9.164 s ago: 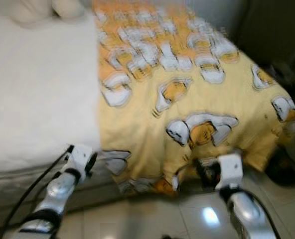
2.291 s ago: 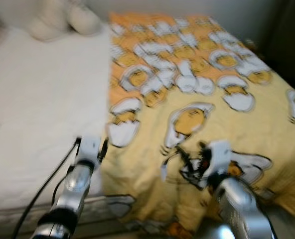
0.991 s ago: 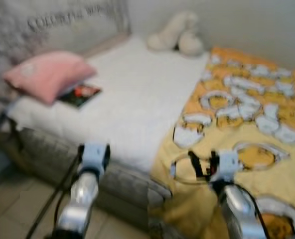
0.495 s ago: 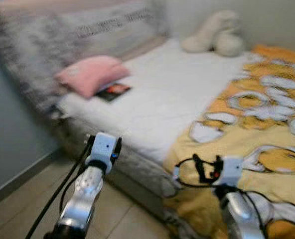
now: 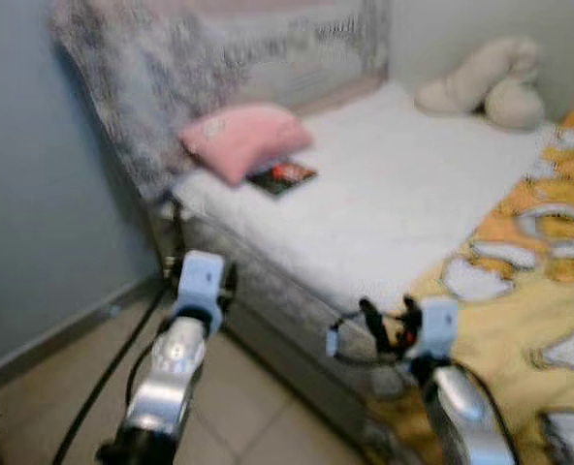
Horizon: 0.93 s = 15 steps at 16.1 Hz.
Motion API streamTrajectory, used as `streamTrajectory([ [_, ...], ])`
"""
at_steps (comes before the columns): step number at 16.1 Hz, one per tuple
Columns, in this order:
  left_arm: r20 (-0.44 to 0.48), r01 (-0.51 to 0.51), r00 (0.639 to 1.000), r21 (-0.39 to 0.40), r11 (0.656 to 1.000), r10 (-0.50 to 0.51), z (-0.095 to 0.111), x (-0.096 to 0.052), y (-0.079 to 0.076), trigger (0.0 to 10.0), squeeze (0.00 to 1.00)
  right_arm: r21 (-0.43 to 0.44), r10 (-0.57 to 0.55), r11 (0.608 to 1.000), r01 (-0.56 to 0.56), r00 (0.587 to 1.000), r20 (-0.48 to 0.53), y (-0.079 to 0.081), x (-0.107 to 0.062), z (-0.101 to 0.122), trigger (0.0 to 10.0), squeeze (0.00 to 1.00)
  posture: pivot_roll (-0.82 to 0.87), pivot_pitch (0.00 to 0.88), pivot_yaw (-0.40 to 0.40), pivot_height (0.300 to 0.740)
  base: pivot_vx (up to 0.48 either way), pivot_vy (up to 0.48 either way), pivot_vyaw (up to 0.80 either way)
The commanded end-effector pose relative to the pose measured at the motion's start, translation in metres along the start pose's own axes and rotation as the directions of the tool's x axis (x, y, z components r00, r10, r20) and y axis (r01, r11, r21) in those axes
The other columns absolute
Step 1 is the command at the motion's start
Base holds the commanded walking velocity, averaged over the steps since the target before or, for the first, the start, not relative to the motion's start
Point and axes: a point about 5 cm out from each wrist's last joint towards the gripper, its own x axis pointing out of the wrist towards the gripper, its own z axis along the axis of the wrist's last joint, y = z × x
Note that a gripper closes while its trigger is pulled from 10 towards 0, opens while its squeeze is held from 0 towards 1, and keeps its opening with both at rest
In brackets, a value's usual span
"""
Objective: Clean up the room
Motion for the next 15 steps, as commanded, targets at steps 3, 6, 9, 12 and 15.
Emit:
streamTrajectory([
  [3,-0.067,-0.007,0.998,0.010,1.000,0.008,-0.012,-0.009,-0.006,10.0,0.00,0.009,-0.036,0.999,0.036,0.999,-0.021,-0.011,-0.002,-0.002,10.0,0.00,0.08,0.000,0.010,0.740,0.000,0.455,0.46],
  [6,-0.025,-0.012,1.000,-0.012,1.000,0.012,-0.008,-0.004,-0.001,10.0,0.00,0.014,-0.011,1.000,0.011,0.999,-0.038,-0.005,0.000,-0.006,10.0,0.00,0.09,0.000,0.012,0.740,0.000,0.000,0.45],
  [9,-0.021,-0.081,0.996,0.038,0.996,0.082,-0.007,0.000,0.004,10.0,0.00,0.021,-0.024,0.999,0.025,0.999,-0.020,0.001,0.008,-0.003,10.0,0.00,0.08,0.000,0.017,0.740,0.000,-0.480,0.00],
  [12,-0.017,-0.086,0.996,0.079,0.993,0.087,-0.003,0.004,0.002,10.0,0.00,0.030,-0.029,0.999,0.029,1.000,-0.012,0.004,0.010,-0.002,10.0,0.00,0.08,0.000,0.024,0.740,0.000,-0.480,0.71],
  [15,-0.038,-0.093,0.995,0.093,0.991,0.097,-0.004,0.008,0.001,10.0,0.00,0.029,-0.016,0.999,0.017,1.000,-0.017,0.007,0.012,-0.003,10.0,0.00,0.08,0.000,0.031,0.740,0.000,-0.480,0.67],
])
